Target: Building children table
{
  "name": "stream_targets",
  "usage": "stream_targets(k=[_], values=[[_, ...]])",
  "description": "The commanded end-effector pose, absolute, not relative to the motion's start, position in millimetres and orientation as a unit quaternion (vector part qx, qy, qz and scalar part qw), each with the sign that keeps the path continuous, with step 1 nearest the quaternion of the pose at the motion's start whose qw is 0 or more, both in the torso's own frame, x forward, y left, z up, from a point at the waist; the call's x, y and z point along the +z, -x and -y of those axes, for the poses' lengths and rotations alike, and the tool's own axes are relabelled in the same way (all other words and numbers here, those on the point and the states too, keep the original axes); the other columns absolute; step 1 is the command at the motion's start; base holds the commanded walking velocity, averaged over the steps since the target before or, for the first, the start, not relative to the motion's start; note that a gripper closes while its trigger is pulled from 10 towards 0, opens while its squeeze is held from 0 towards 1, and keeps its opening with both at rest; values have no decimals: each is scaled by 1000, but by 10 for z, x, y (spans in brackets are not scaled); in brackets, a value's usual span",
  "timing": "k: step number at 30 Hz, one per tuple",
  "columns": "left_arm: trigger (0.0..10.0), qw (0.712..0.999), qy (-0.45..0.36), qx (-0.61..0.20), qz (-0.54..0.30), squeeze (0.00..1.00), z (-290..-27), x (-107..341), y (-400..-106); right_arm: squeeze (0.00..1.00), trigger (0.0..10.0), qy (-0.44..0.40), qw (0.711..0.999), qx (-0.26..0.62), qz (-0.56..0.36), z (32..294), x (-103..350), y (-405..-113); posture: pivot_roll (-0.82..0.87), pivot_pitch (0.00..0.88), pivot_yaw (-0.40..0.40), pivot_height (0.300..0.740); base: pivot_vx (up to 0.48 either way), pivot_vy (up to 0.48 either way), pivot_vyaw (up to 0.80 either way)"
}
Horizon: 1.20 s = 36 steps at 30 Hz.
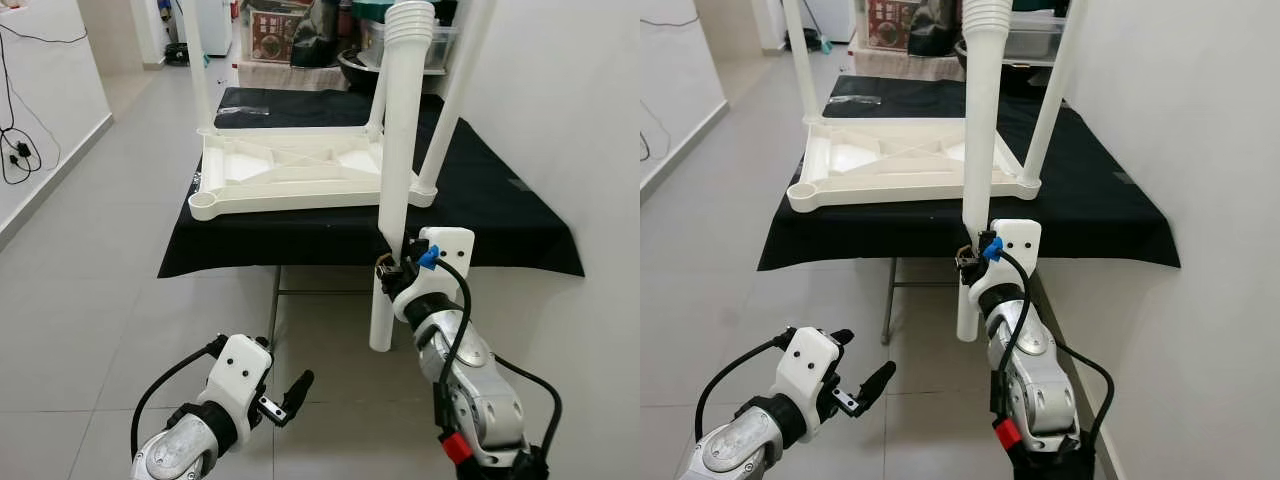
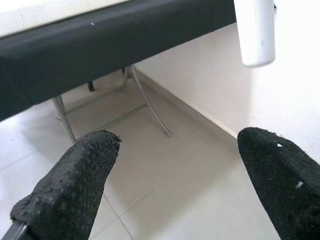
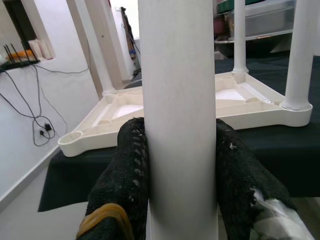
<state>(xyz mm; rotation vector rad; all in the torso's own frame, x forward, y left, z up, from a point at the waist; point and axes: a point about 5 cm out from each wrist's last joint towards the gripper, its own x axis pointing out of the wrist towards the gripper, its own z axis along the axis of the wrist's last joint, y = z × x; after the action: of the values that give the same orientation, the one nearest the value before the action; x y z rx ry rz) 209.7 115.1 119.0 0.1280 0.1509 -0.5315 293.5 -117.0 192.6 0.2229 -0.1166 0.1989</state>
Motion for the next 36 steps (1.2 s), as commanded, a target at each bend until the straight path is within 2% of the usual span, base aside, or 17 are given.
stream_targets(k=[1,8,11,28,36], values=[[10000,959,-52,-271,-68,0,-1140,1198,-2135,0,10000,-125,985,105,63,1166,1965,-2928,86,28,-103,740,0,0,0],[10000,954,-38,-291,-56,0,-1089,1235,-2208,0,10000,-135,983,109,61,1128,1961,-2897,81,27,-101,740,0,0,0],[10000,947,-17,-318,-49,0,-1017,1272,-2324,0,10000,-145,981,117,59,1057,1969,-2862,80,32,-101,740,0,0,0],[10000,942,23,-332,-36,0,-933,1343,-2506,0,10000,-145,978,133,65,978,2011,-2828,79,40,-100,740,0,0,0],[10000,924,60,-377,-18,0,-653,1465,-2730,0,10000,-156,974,147,67,885,2034,-2800,80,41,-98,740,0,0,0]])
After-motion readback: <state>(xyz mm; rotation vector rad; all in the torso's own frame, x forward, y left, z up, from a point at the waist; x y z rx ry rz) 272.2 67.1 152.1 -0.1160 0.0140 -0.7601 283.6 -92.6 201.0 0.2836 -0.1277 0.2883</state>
